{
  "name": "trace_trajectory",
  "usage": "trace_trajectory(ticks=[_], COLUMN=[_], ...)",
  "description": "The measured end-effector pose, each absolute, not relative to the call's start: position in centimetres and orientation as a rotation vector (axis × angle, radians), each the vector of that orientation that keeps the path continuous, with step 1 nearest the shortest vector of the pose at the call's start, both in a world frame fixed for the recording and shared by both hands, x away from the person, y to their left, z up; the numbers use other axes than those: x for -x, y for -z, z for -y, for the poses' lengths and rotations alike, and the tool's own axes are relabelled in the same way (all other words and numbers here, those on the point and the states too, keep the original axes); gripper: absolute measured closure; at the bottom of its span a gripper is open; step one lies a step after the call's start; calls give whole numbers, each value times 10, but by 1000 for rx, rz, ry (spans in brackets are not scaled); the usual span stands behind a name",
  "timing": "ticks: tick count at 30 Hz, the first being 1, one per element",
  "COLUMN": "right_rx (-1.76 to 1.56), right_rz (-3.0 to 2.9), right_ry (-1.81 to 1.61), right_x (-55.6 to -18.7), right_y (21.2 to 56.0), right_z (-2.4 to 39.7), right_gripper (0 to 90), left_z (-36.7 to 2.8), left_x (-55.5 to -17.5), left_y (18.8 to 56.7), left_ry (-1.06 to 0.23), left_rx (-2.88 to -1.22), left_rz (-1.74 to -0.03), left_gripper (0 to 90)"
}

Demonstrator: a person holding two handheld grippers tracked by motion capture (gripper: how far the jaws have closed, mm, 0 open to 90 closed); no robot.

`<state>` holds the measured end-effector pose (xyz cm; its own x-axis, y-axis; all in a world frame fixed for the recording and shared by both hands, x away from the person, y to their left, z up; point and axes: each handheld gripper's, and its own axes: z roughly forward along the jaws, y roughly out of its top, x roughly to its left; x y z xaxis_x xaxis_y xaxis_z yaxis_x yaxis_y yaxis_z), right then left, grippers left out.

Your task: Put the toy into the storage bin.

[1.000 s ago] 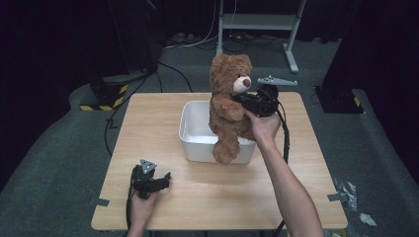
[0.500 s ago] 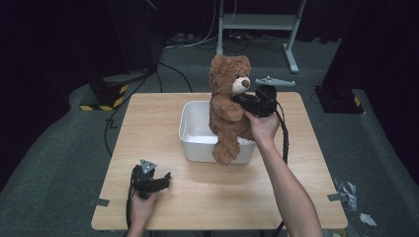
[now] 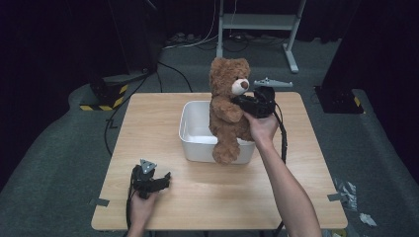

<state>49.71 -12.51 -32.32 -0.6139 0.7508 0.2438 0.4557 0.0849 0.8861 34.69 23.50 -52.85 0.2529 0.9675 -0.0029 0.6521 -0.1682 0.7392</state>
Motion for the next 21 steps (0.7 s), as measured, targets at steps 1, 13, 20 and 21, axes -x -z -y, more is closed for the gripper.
trace_trajectory(ticks=[1, 13, 20, 21], right_rx=[-1204, -1215, -1232, -1228], right_rz=[-2093, -2103, -2097, -2097], right_ry=[-1537, -1511, -1509, -1507], right_x=[-497, -500, -502, -502], right_y=[324, 329, 333, 334], right_z=[125, 123, 125, 125], right_gripper=[776, 775, 775, 775], left_z=[-235, -235, -235, -235], left_x=[-347, -347, -347, -347], left_y=[528, 529, 529, 529], left_ry=[-646, -645, -647, -646], left_rx=[-1901, -1897, -1898, -1898], left_rz=[-1470, -1472, -1470, -1470], left_gripper=[187, 188, 188, 187])
